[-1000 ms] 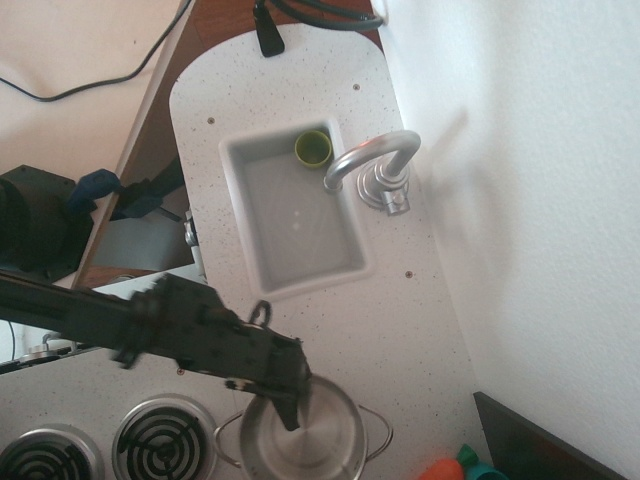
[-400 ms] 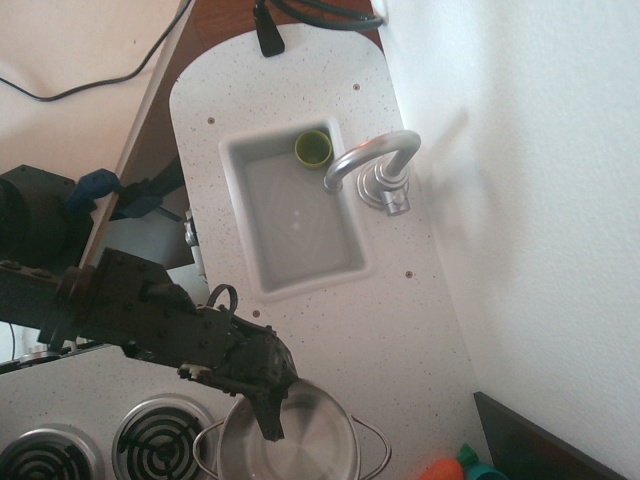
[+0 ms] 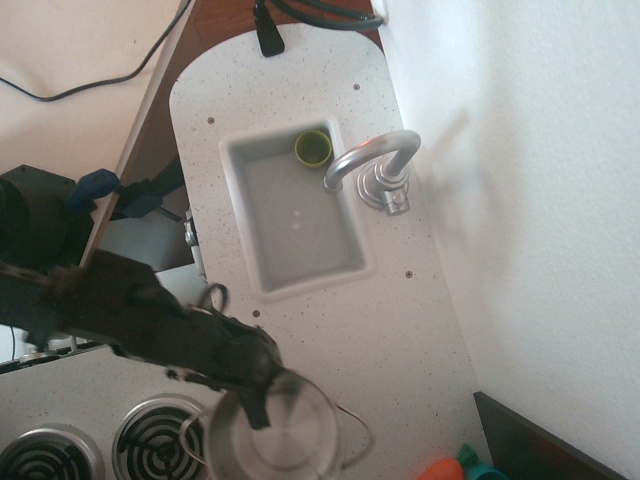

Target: Pick up pot

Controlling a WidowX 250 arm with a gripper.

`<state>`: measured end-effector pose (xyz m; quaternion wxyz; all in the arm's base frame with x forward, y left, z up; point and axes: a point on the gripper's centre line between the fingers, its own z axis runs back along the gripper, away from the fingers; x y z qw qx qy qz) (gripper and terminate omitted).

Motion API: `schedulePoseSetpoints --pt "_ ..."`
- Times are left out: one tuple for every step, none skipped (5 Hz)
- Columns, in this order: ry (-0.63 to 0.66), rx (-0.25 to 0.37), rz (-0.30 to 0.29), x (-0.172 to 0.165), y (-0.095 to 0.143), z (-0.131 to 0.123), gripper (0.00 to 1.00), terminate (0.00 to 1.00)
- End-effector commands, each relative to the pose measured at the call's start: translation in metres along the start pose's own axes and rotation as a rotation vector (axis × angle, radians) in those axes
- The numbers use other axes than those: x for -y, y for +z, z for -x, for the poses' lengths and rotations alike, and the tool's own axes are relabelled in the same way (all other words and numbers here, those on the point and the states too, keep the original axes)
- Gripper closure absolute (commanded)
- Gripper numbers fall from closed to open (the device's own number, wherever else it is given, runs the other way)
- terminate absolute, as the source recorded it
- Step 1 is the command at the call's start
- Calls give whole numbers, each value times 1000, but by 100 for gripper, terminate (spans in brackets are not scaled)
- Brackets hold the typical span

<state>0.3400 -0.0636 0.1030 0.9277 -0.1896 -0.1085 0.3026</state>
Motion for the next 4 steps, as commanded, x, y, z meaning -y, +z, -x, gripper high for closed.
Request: schedulePoseSetpoints --pt "43 165 108 -3 50 -1 0 0" --pt "45 164 111 -1 48 1 0 0" --pt "48 154 93 0 44 -1 0 0" --pt "56 141 94 1 43 -5 0 100"
